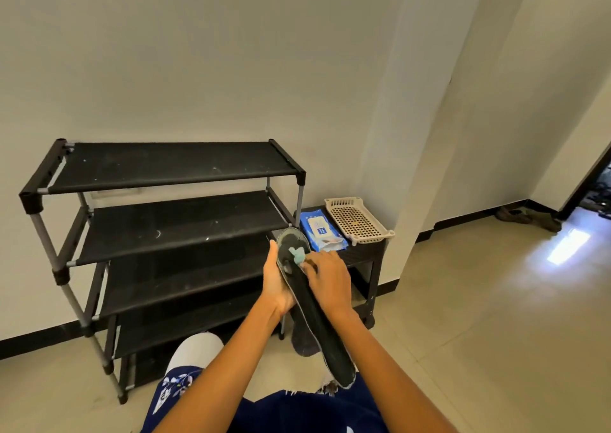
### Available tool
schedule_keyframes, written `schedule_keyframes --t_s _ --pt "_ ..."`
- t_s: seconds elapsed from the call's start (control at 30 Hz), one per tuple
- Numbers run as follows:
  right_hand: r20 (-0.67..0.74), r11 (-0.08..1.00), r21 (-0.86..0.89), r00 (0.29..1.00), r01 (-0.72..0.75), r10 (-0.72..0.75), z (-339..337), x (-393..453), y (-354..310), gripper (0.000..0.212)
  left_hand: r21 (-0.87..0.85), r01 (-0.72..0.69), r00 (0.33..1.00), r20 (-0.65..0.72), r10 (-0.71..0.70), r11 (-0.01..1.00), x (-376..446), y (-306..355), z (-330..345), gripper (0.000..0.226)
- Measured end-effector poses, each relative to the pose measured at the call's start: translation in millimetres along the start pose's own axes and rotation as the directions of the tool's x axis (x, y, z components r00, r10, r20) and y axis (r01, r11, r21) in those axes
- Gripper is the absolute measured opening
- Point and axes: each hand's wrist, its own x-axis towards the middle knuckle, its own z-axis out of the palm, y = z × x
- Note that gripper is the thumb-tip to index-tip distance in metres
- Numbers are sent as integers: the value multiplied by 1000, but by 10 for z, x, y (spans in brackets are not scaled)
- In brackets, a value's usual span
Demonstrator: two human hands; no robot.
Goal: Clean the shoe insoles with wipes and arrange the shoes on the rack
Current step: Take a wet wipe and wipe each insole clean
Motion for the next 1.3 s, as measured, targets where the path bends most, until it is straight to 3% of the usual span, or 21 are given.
schedule_keyframes --t_s 0.1,0.2,0.33,0.37,0.47,0.57,0.7,0.8,0.9,1.03,1.1,1.2,1.27,1.3 --pt "18 993 39 993 114 -115 54 -161 -155 15 -27 -46 998 -54 45 999 43 57 -75 74" --pt "46 958 -83 962 274 -271 9 -218 -155 17 -46 -10 999 -48 7 999 40 57 -152 76" --pt "-3 997 -81 1000 7 -8 -51 -30 -10 17 16 -15 1000 10 15 1000 -66 -10 30 69" --pt "-19 998 -60 1000 16 -17 -35 -31 -32 18 22 -20 1000 13 20 1000 -63 -9 38 69" --pt "67 982 31 980 187 -189 -17 -231 -205 21 -36 -46 998 -33 45 998 -89 86 -10 75" --pt "109 929 -94 931 357 -347 -74 -200 -128 24 -59 -31 998 -55 28 998 -125 87 -42 76" --pt "0 991 -107 996 84 -84 -60 -27 -59 20 -11 -27 1000 -10 27 1000 -176 70 62 71" --pt "39 976 -44 977 213 -211 28 -192 -270 22 -61 -60 997 -58 56 996 -182 177 27 78" --pt "68 916 -179 934 358 -351 -36 -221 -274 19 -81 -35 996 -84 29 996 -150 207 -46 79" --pt "-24 988 -128 995 89 -93 -73 11 -183 16 -14 -31 999 -21 30 999 -206 179 69 67" --pt "-12 983 -65 985 171 -172 -5 -80 -279 12 -35 -56 998 -34 55 998 -230 223 84 66" --pt "158 947 51 934 317 -321 -66 -283 -348 14 -63 -60 997 -47 57 996 -196 262 -42 70" --pt "117 946 32 939 322 -324 -157 -179 -283 13 -68 -69 997 -45 66 995 -210 253 -82 64" --pt "36 966 39 966 256 -257 -186 -108 -247 14 -53 -64 997 -36 62 997 -203 240 -93 64"
